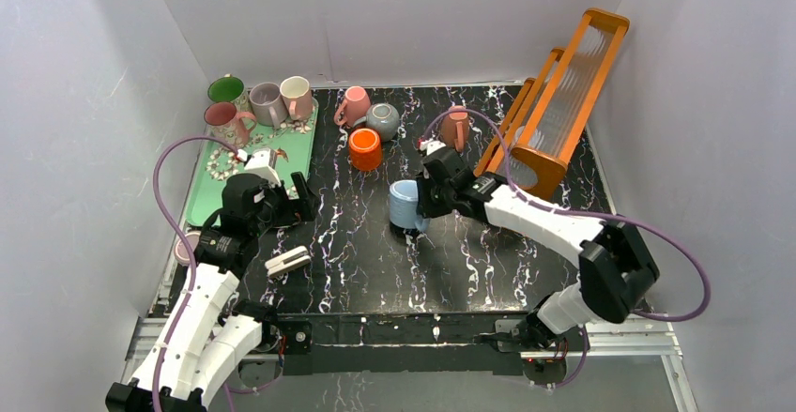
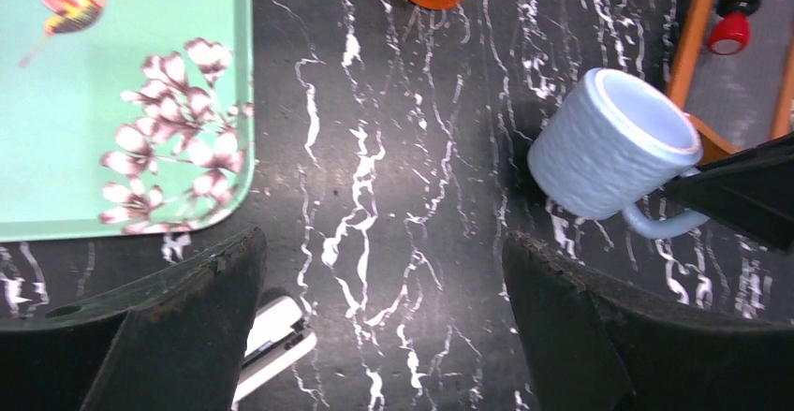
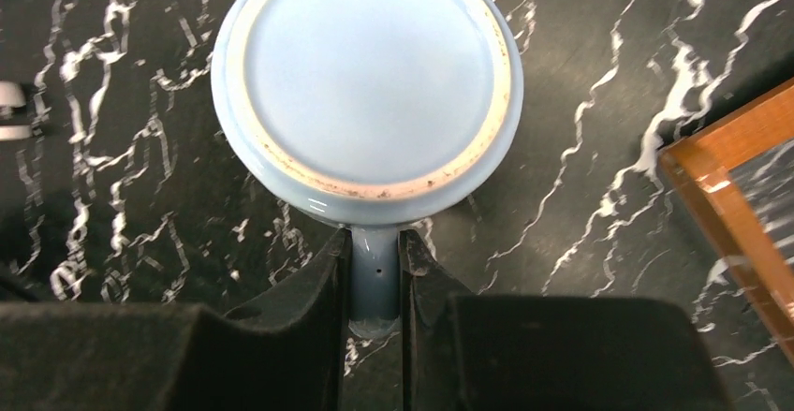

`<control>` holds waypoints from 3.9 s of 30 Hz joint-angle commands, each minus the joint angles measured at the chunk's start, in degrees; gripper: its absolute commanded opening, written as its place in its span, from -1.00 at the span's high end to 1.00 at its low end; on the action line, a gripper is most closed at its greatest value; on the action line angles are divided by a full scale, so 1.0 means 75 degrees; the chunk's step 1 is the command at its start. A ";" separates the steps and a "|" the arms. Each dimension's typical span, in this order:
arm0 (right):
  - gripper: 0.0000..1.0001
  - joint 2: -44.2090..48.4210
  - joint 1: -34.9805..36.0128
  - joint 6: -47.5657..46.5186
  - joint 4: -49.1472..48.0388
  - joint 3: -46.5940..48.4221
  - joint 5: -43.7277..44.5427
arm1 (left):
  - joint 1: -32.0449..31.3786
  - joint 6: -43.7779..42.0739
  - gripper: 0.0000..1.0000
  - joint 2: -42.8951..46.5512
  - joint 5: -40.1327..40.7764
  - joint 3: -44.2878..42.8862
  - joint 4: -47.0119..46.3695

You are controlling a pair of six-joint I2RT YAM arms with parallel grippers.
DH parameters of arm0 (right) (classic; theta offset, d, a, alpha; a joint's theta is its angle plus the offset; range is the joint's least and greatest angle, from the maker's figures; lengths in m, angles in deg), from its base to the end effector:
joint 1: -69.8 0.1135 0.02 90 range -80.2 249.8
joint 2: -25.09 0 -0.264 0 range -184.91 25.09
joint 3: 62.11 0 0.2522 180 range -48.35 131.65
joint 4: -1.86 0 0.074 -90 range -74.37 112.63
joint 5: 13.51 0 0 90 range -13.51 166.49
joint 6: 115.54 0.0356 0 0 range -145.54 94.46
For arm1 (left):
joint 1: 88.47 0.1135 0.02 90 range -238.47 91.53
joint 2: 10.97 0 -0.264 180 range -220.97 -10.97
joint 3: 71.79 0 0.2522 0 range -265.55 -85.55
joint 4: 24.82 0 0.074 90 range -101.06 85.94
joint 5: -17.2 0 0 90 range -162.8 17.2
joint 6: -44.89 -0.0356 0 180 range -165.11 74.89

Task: Turn the mug right side up
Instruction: Turn over the cup at the center of the board.

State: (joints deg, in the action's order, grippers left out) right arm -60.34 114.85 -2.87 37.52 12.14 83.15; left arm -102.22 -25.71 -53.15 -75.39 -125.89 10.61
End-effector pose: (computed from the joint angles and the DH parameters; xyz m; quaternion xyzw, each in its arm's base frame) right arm 0.2298 0.2244 0.2480 -0.1592 0.9148 0.1597 0.3350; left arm 0.1663 -0.0423 0.2992 -0.0288 0.8357 -0.1745 0.5199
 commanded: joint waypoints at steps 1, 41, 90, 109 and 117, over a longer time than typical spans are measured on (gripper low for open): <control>0.97 0.1041 0.0153 0.0998 -0.1865 -0.0504 -0.0627 | -0.0041 0.0785 -0.82 0.0161 -0.0864 -0.0338 0.0292; 0.97 0.1561 0.0574 0.6537 -1.0108 -0.1647 -0.0197 | -0.0049 0.7742 -0.50 0.0654 -0.4007 0.1285 -0.5667; 0.92 -0.0003 0.1627 0.7167 -1.1008 -0.1546 -0.1307 | -0.0052 0.7869 1.00 -0.0272 -0.3365 0.1070 -0.7533; -0.86 0.1937 0.1615 0.5583 -0.8850 -0.2486 -0.0594 | -0.0052 0.4898 1.00 0.0120 -0.1821 0.1033 -0.5328; -0.97 0.2769 0.1611 0.4325 -0.7359 -0.2428 -0.1004 | -0.0051 0.2762 1.00 -0.0110 -0.0246 0.0481 -0.3788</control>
State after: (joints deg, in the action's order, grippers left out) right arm -42.59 126.72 36.39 -23.01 -6.39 77.60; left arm -102.84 6.00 -54.96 -85.45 -116.08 -17.23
